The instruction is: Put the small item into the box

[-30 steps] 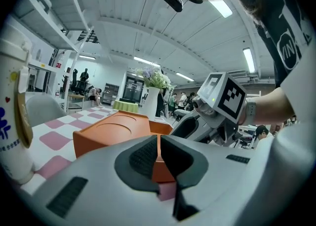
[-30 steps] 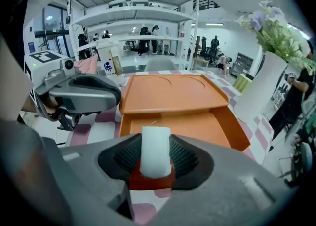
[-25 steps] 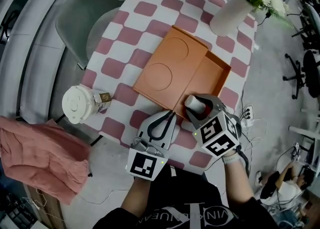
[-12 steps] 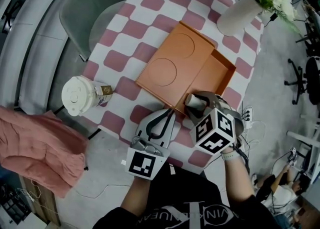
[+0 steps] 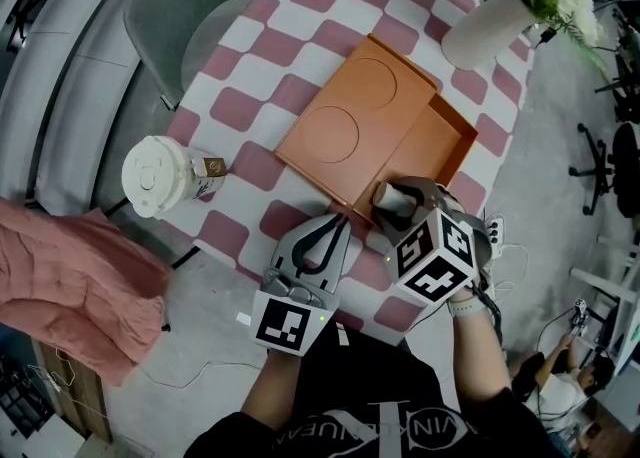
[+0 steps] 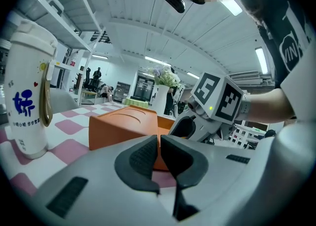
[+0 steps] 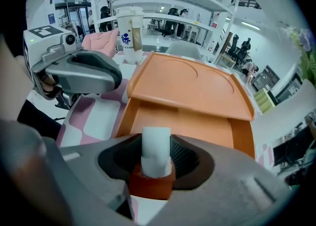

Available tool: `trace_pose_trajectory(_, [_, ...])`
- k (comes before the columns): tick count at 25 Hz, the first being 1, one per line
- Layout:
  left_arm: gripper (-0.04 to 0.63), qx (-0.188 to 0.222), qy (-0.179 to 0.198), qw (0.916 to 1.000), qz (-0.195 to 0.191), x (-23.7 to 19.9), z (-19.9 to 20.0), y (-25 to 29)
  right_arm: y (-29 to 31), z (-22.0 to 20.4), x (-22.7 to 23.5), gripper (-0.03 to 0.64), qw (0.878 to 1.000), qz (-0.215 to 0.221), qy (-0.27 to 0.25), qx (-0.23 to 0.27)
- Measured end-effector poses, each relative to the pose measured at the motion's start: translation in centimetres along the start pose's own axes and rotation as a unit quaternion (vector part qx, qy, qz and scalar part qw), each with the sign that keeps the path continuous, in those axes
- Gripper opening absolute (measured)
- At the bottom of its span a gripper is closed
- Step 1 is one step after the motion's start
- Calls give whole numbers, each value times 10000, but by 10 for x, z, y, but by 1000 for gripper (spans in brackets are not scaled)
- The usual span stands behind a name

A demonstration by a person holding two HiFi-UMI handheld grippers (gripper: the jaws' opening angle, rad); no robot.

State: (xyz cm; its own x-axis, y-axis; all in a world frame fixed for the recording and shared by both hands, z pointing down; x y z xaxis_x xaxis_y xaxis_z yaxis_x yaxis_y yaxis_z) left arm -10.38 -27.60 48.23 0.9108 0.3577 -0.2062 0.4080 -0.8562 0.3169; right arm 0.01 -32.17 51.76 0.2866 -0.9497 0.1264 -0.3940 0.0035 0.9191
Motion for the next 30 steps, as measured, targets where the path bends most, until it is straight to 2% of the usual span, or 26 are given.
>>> trace_pose_trajectory(7, [25,-10,-163,9999,49,-1,-3,-2,-2,1,0,172,9999,67,43,110])
trace_pose_trajectory(17, [25,-12,-113,9999,24,4,-3,0,-8,-2,0,172,9993,92,124,335])
trace_pose_trajectory(22, [25,8,-85,10000,-23,10,0,3,-19,-1,0,172,9974,105,269,666])
trace_pose_trajectory(30, [25,33,-19,10000,-74,20,6,7,-37,-4,2,163,9934,-101,305,1098])
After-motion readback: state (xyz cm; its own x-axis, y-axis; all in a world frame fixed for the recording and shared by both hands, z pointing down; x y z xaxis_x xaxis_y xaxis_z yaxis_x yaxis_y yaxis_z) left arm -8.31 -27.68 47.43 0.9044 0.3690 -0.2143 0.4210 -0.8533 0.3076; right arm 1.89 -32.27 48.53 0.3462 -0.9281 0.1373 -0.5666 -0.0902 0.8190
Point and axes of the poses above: the fingertips, and each gripper's own axes: y forward along the fingers, x to its right, z out of its top, the point moved 5 cm from there along -y, backward along the fingers, and after that the axes turned 12 degrees about z, right-handed, at the moved point
